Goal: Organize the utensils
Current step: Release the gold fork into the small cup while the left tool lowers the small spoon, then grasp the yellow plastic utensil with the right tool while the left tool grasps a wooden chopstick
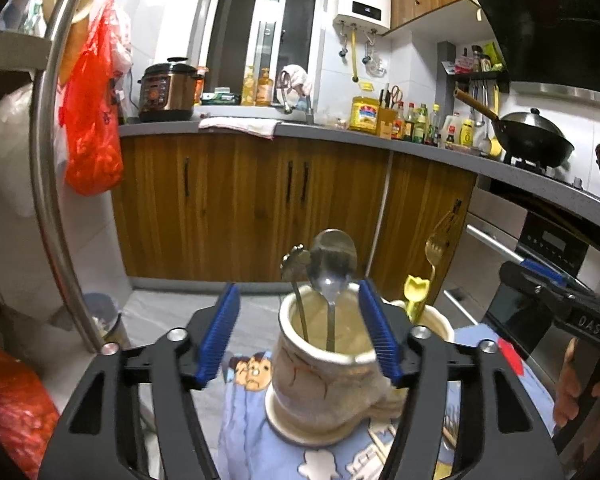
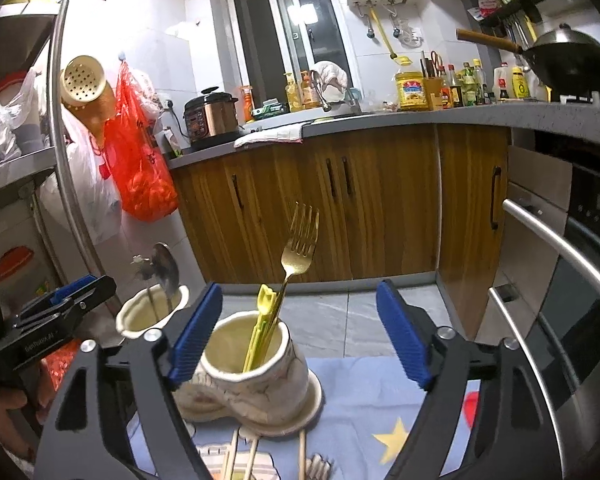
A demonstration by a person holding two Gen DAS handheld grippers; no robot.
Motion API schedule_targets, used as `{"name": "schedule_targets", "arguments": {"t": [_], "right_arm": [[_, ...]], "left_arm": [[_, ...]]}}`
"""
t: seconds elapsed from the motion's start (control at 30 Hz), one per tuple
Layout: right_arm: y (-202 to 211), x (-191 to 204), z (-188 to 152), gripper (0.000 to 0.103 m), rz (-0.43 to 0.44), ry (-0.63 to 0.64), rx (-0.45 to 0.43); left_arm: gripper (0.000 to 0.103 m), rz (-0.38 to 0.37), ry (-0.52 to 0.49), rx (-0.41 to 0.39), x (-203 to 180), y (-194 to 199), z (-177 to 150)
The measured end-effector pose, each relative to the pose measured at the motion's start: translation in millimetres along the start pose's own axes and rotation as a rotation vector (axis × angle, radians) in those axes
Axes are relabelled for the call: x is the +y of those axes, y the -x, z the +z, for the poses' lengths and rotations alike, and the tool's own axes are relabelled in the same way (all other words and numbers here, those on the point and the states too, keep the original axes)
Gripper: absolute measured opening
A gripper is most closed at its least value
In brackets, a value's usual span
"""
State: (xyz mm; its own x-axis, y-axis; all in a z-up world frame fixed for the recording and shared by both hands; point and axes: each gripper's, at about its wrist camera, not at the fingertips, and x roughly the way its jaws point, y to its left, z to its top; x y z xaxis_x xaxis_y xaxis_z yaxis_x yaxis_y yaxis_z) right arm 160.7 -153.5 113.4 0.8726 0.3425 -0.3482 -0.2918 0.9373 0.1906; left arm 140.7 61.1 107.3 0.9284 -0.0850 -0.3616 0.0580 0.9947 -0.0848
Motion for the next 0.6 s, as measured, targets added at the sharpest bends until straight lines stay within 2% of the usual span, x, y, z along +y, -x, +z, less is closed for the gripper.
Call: {"name": "schedule_targets", "arguments": {"t": [0.07,0.23,0.3,0.5,0.6], "right_arm": [[14,-1,0,0.092,-0.005,0.012,0.011],[40,-11,-17,0.097,-0.028,0.023,0.058],[46,-16,-28,0.097,-0.036,0.016,0.087],[46,-31,-71,0.097,-0.084,0.001,0.218],[38,-32,-90,0.09,-0.079,-0.009,0.297]], "left_arm": [[0.079,0.005,-0.005,0.015,-4,12,-1],[0.092,0.011,-0.014,0.05,-18,33,-14],[0.094,0.017,-0.009,0.072,-22,38,-23],[0.095,0.003,0.026,0.204,-39,32,-58],[0.095,0.02,0.008,0.26,-48,23,-80]]}}
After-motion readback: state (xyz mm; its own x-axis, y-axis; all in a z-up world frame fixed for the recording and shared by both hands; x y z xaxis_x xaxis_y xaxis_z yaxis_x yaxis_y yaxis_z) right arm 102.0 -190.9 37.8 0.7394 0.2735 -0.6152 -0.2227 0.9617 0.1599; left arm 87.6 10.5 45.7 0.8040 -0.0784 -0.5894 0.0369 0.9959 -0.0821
